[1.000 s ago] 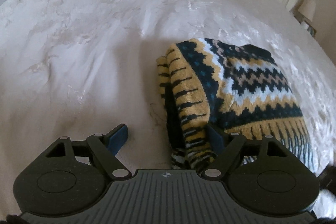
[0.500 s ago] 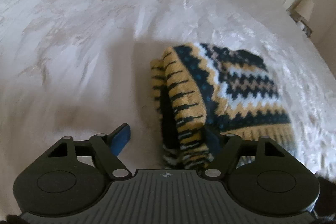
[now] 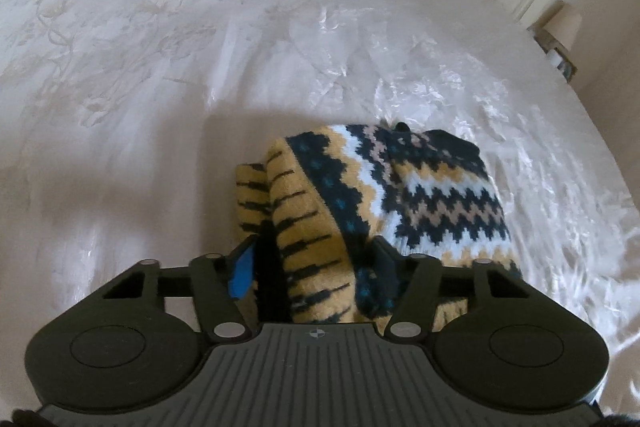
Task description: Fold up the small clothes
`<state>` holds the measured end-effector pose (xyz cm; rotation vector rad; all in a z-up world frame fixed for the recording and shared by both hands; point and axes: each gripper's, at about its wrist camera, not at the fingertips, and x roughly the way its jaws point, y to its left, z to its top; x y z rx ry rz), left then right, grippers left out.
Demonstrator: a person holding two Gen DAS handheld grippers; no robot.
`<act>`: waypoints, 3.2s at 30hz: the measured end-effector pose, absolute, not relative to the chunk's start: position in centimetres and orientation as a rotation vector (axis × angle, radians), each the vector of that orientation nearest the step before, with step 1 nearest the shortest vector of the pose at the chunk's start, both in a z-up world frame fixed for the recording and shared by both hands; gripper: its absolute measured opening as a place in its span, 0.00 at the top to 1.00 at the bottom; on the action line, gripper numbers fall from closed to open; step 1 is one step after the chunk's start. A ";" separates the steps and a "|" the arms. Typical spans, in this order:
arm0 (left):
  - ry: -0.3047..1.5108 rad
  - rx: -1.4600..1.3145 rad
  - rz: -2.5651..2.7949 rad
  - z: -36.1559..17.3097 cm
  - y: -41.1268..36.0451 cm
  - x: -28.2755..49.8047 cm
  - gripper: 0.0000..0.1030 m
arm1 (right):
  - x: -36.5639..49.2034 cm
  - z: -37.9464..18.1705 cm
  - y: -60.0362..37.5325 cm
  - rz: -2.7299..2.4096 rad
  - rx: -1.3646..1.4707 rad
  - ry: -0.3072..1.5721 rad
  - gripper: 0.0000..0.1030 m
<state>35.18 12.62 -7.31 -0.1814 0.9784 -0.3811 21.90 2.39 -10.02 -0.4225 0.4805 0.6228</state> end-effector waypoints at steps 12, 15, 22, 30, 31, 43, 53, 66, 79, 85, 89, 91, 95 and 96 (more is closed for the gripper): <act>0.892 -0.224 -0.428 -5.6 14.3 32.7 0.82 | 20.5 -8.2 1.3 0.693 -0.288 0.464 0.89; 0.934 -0.241 -0.389 -7.5 14.7 33.4 0.81 | 21.0 -9.4 1.9 0.713 -0.304 0.511 0.88; 0.907 -0.206 -0.355 -8.1 14.5 33.2 0.56 | 21.8 -10.3 1.5 0.731 -0.252 0.565 0.73; 0.834 -0.248 -0.345 -5.7 16.7 29.7 0.39 | 20.1 -8.4 -1.6 0.708 -0.100 0.523 0.35; 0.834 -0.242 -0.352 -5.5 16.6 29.2 0.37 | 20.0 -8.1 -2.3 0.698 -0.073 0.516 0.33; 0.901 -0.258 -0.399 -7.4 16.0 24.5 0.31 | 23.5 -7.4 -12.4 0.467 0.383 0.553 0.04; 0.967 -0.240 -0.427 -9.7 14.8 23.6 0.31 | 28.0 -8.5 -16.1 0.375 0.556 0.613 0.01; 1.015 -0.291 -0.515 -11.4 12.7 26.0 0.25 | 34.2 -11.7 -17.1 0.392 0.637 0.714 0.01; 1.044 -0.435 -0.643 -12.3 11.1 28.5 0.33 | 37.6 -13.1 -16.8 0.481 0.716 0.702 0.00; 1.060 -0.518 -0.686 -11.8 12.6 27.5 0.65 | 36.6 -12.3 -16.3 0.462 0.689 0.767 0.51; 1.065 -0.561 -0.739 -10.8 13.2 25.2 0.67 | 34.2 -10.6 -16.3 0.457 0.714 0.764 0.53; 1.074 -0.555 -0.767 -10.3 13.2 23.6 0.67 | 32.5 -9.7 -16.2 0.448 0.697 0.782 0.53; 1.112 -0.543 -0.817 -9.9 13.1 19.6 0.67 | 28.2 -8.9 -16.3 0.431 0.663 0.842 0.53; 1.124 -0.538 -0.825 -9.9 13.1 18.3 0.67 | 27.0 -8.8 -16.4 0.431 0.657 0.855 0.53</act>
